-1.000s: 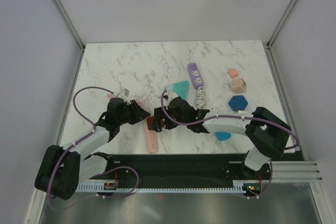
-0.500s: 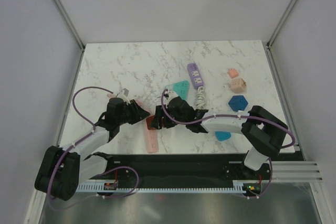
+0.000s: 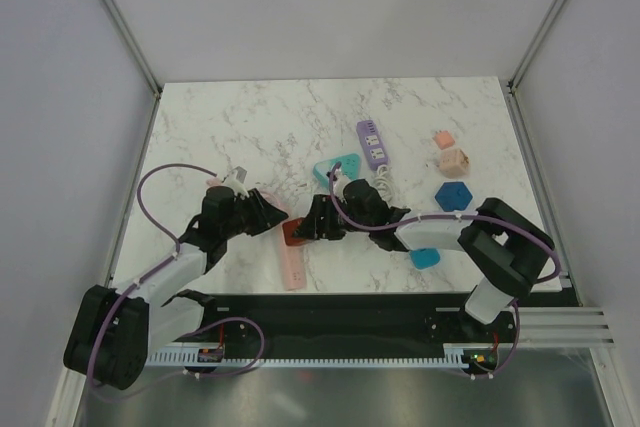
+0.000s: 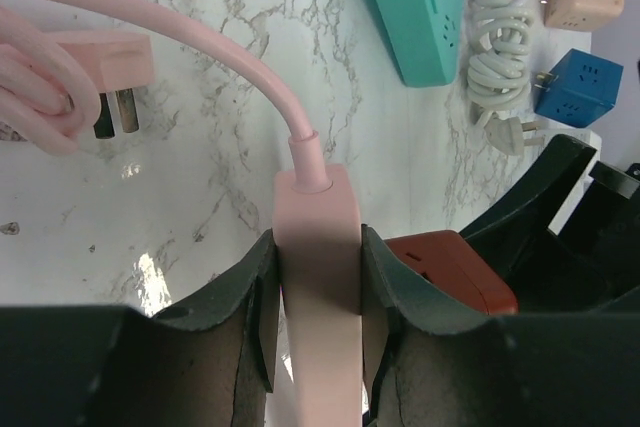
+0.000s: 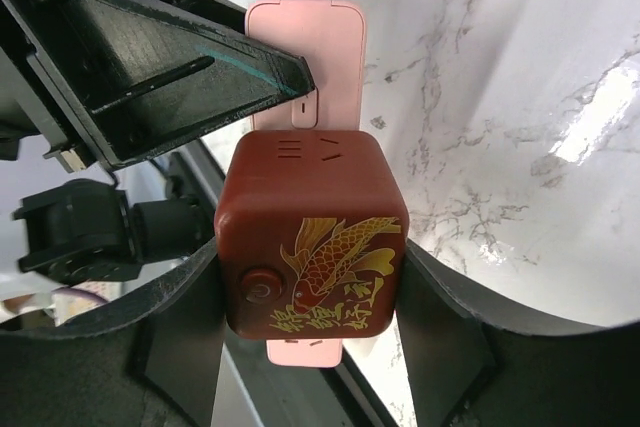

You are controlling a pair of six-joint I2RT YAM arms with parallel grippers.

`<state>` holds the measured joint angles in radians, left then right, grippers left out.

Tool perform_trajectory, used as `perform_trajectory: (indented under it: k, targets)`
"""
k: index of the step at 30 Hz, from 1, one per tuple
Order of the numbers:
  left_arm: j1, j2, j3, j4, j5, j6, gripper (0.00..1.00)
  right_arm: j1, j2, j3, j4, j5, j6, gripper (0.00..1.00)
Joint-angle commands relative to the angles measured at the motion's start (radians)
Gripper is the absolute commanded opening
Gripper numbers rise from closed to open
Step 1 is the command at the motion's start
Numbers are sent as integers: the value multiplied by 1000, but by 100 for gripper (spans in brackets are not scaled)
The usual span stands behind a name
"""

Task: Pull the plug off the socket

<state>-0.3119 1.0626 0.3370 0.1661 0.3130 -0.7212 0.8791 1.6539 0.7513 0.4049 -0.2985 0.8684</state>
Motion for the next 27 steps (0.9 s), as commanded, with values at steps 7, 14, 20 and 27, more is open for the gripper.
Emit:
perform_trajectory:
  k: [7,14,20,27]
  targets:
    - [-1,-29,27,61,61,65,2,-80,-51,22,-38,-53,-32,0]
    - [-1,-10,37,32,17,54,2,76,-91,181,-460,403,-264,0]
    - [-1,-12,39,21,9,54,2,72,-106,163,-457,377,-252,0]
    - [-1,-23,36,15,-5,52,2,-78,-207,-27,-144,9,-49,0]
